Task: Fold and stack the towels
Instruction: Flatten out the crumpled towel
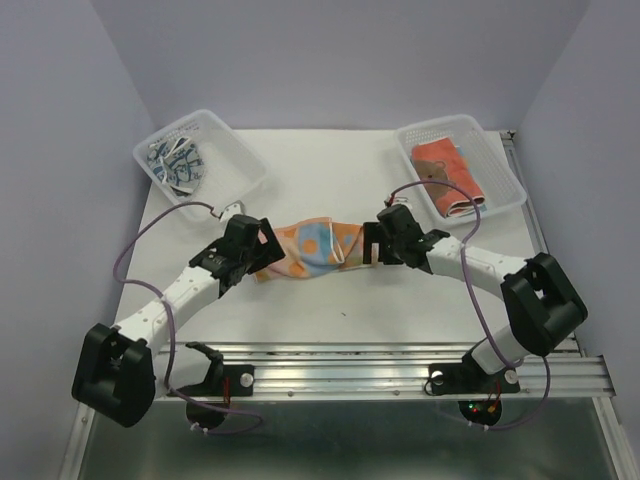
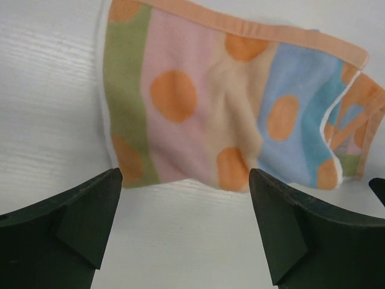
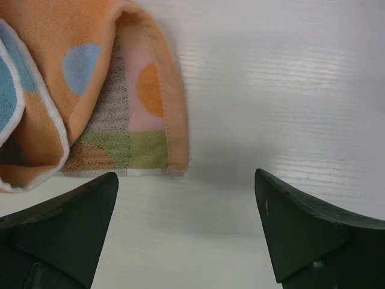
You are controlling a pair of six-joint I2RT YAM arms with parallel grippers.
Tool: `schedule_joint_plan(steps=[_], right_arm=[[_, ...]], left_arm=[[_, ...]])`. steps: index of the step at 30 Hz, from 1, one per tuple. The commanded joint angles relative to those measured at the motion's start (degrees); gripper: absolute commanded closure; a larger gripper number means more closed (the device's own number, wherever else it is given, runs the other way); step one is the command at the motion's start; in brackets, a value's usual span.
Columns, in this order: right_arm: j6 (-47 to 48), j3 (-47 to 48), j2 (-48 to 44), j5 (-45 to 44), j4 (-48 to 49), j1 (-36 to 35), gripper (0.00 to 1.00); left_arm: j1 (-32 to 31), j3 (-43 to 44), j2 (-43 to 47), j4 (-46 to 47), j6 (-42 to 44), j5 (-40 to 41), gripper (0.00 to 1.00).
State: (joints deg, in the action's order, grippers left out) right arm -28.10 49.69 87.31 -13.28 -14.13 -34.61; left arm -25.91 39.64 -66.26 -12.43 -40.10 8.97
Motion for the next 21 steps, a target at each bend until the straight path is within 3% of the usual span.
schedule_joint_plan(steps=[1,7,12,18,21], right_arm=[[3.57,3.31,-0.65,-1.58,2.26,-1.60,0.01],[6.74,9.10,1.80,2.62,5.51,-1.95,0.00],[8.23,17.88,9.70,8.96,8.06,-3.44,0.00],[3.14,32.91,22.62,4.24,4.91,-3.45,0.00],[1.91,37.65,26.93,2.21,2.79,-3.45,0.05]], left_arm=[[0.07,-5.79,8.14,-1.72,-5.67,6.65,0.01],[2.79,-7.21,9.49,-0.85,-8.41,11.33,0.01],[5.87,-5.98,5.97,2.57,-6.67,8.61,0.01],[8.24,-4.83,4.38,3.20,-5.08,8.34,0.01],[9.21,-5.71,5.00,3.63,-4.82,8.08,0.01]])
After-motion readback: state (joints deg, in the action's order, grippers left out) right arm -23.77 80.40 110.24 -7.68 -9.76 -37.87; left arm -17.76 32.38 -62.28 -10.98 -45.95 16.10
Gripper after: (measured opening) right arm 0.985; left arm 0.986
